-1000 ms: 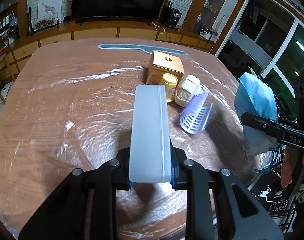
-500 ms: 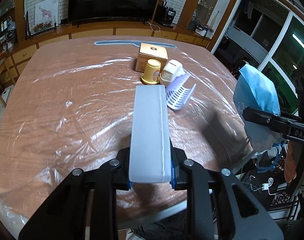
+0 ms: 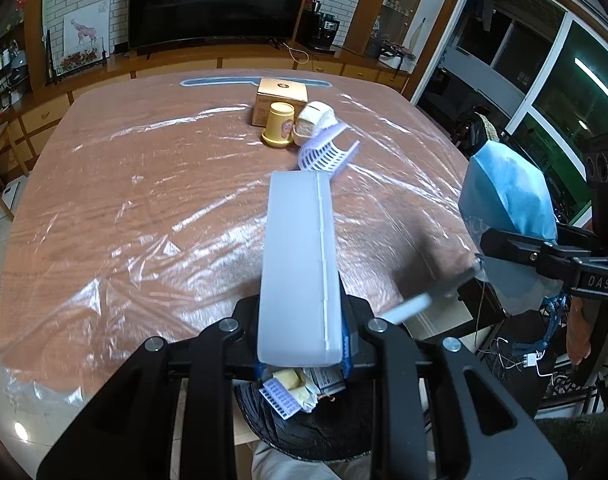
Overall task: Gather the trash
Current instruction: 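Carry the white box and blue mask bag with both tools over the black bin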
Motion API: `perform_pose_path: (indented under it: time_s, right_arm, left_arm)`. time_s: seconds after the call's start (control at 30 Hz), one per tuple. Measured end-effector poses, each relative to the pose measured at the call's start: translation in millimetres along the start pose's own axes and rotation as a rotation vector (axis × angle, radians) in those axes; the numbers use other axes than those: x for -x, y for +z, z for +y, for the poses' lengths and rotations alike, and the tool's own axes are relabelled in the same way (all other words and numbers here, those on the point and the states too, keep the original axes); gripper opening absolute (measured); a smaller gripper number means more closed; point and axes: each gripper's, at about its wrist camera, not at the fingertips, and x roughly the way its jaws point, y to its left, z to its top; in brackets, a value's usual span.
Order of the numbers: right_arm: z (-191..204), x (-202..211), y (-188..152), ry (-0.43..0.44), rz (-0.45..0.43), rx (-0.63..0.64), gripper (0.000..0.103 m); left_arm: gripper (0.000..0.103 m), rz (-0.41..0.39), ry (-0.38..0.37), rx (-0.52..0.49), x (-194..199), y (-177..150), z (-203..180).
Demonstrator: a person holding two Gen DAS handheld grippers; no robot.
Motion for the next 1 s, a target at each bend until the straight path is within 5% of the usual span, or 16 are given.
perform_pose_path:
  time_s: [0.57,1.0]
  right_arm:
    - [15,11,-42,0.05,0.065,0.046,0.049]
    - [20,5,-72,0.053,0.122,0.047,0.049]
  left_arm:
    - [0.028,0.032,-0.09,-0.102,19,-47,-30]
    - [0.028,0.115,-0.084,-0.154,6,-79,-41]
